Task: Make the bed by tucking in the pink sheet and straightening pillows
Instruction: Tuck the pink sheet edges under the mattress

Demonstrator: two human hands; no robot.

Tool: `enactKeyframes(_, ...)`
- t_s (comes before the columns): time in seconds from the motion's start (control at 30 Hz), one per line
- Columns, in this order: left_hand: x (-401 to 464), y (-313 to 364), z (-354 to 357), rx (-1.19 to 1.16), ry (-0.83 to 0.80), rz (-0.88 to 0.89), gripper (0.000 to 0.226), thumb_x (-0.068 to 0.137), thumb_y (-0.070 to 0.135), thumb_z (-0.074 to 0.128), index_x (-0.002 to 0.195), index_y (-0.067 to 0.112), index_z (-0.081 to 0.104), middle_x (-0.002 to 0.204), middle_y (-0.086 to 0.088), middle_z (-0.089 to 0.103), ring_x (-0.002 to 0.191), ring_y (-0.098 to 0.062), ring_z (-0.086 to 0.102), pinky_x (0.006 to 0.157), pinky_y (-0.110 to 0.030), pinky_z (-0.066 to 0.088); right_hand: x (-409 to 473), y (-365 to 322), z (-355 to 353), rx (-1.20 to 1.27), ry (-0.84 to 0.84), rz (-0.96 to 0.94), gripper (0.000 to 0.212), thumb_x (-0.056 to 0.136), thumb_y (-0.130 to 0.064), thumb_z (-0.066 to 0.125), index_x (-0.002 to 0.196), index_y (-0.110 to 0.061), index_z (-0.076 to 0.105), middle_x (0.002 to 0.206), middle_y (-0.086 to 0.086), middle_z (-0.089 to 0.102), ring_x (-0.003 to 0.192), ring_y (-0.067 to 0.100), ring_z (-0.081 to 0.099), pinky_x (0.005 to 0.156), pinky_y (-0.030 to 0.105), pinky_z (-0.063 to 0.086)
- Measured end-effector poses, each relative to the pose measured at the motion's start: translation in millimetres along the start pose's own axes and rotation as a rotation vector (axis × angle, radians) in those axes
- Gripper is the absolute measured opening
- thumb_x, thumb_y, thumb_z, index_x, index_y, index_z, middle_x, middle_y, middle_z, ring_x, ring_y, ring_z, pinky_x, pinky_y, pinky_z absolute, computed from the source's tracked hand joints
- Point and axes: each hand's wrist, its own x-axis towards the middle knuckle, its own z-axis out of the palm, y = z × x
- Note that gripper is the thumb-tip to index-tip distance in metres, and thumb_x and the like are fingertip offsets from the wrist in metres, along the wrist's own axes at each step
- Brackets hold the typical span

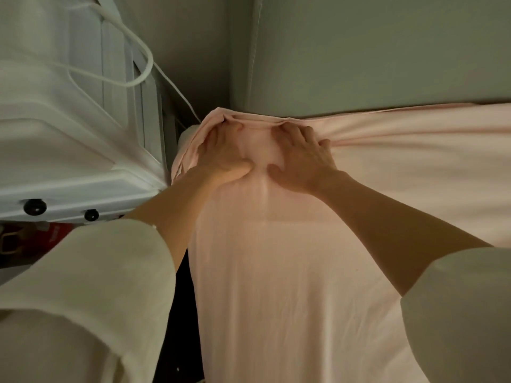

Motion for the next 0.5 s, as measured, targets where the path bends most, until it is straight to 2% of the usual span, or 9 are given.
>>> enactKeyframes(0.03, -3, 1, 0, -0.064, -0.01, -0.034, 0.074, 0.091, 0.027, 0.058, 0.148, 0.012, 0.013, 0.156, -0.008, 0.014, 0.143, -0.022, 0.014, 0.112, -0.02, 0.012, 1, 0, 0, 0.007, -0.012, 0.005, 0.067, 0.084, -0.046, 0.05, 0.141, -0.02, 0.028, 0.149, 0.002, 0.024, 0.131, 0.031, 0.027, 0.097, 0.048, 0.033)
enactKeyframes(0.07, 1, -3, 4, -0.032, -0.006, -0.05, 0.08, 0.09, 0.032, 0.059, 0.149, 0.014, 0.009, 0.157, -0.007, 0.01, 0.144, -0.023, 0.012, 0.114, -0.022, 0.011, 1, 0, -1, 0.017, -0.024, 0.007, 0.066, 0.083, -0.045, 0.051, 0.14, -0.021, 0.03, 0.148, 0.002, 0.025, 0.13, 0.032, 0.029, 0.097, 0.048, 0.034)
enactKeyframes(0.17, 0, -9, 2, 0.127, 0.023, -0.01, 0.087, 0.082, 0.044, 0.064, 0.148, 0.018, 0.014, 0.154, -0.008, 0.018, 0.141, -0.028, 0.018, 0.116, -0.04, 0.016, -2, 3, -4, 0.028, -0.003, -0.006, 0.057, 0.085, -0.042, 0.051, 0.136, -0.021, 0.037, 0.147, 0.001, 0.033, 0.127, 0.031, 0.034, 0.097, 0.044, 0.034)
enactKeyframes(0.2, 2, -12, 0, 0.153, 0.077, 0.022, 0.081, 0.082, 0.045, 0.064, 0.145, 0.018, 0.021, 0.15, -0.008, 0.026, 0.138, -0.029, 0.025, 0.113, -0.041, 0.019, -4, 5, -3, 0.014, 0.024, -0.012, 0.053, 0.086, -0.04, 0.05, 0.134, -0.02, 0.041, 0.145, 0.001, 0.036, 0.126, 0.03, 0.036, 0.096, 0.043, 0.034)
enactKeyframes(0.27, -2, -14, -8, 0.062, 0.221, 0.047, 0.061, 0.086, 0.043, 0.058, 0.136, 0.019, 0.034, 0.136, -0.006, 0.045, 0.127, -0.028, 0.041, 0.11, -0.042, 0.024, -12, 5, 2, -0.03, 0.099, -0.036, 0.045, 0.086, -0.037, 0.044, 0.126, -0.017, 0.049, 0.137, 0.006, 0.048, 0.118, 0.031, 0.043, 0.09, 0.042, 0.035)
enactKeyframes(0.33, -5, -9, -16, 0.025, 0.343, 0.101, 0.043, 0.094, 0.034, 0.048, 0.132, 0.018, 0.037, 0.111, -0.005, 0.057, 0.108, -0.028, 0.055, 0.104, -0.044, 0.037, -22, 3, 7, 0.008, 0.173, -0.052, 0.047, 0.082, -0.038, 0.033, 0.112, -0.013, 0.06, 0.116, 0.011, 0.063, 0.104, 0.033, 0.052, 0.081, 0.042, 0.038)
enactKeyframes(0.37, -6, -5, -19, 0.027, 0.341, 0.101, 0.04, 0.097, 0.032, 0.043, 0.132, 0.017, 0.036, 0.1, -0.005, 0.058, 0.097, -0.027, 0.058, 0.097, -0.045, 0.044, -25, 3, 8, 0.064, 0.225, -0.058, 0.049, 0.081, -0.038, 0.03, 0.107, -0.011, 0.062, 0.108, 0.011, 0.066, 0.098, 0.034, 0.056, 0.078, 0.041, 0.04)
enactKeyframes(0.43, -7, 4, -24, 0.038, 0.298, 0.033, 0.04, 0.097, 0.036, 0.042, 0.131, 0.016, 0.037, 0.099, -0.009, 0.06, 0.092, -0.03, 0.059, 0.087, -0.044, 0.049, -27, 6, 1, 0.188, 0.267, -0.04, 0.045, 0.087, -0.035, 0.032, 0.109, -0.01, 0.062, 0.104, 0.01, 0.068, 0.098, 0.034, 0.058, 0.079, 0.041, 0.043)
enactKeyframes(0.5, 2, 8, -25, 0.096, 0.273, -0.05, 0.039, 0.095, 0.041, 0.046, 0.124, 0.015, 0.048, 0.107, -0.011, 0.064, 0.099, -0.032, 0.06, 0.088, -0.042, 0.049, -26, 9, -8, 0.269, 0.267, 0.002, 0.036, 0.094, -0.026, 0.038, 0.121, -0.009, 0.055, 0.109, 0.01, 0.066, 0.104, 0.034, 0.056, 0.083, 0.042, 0.045)
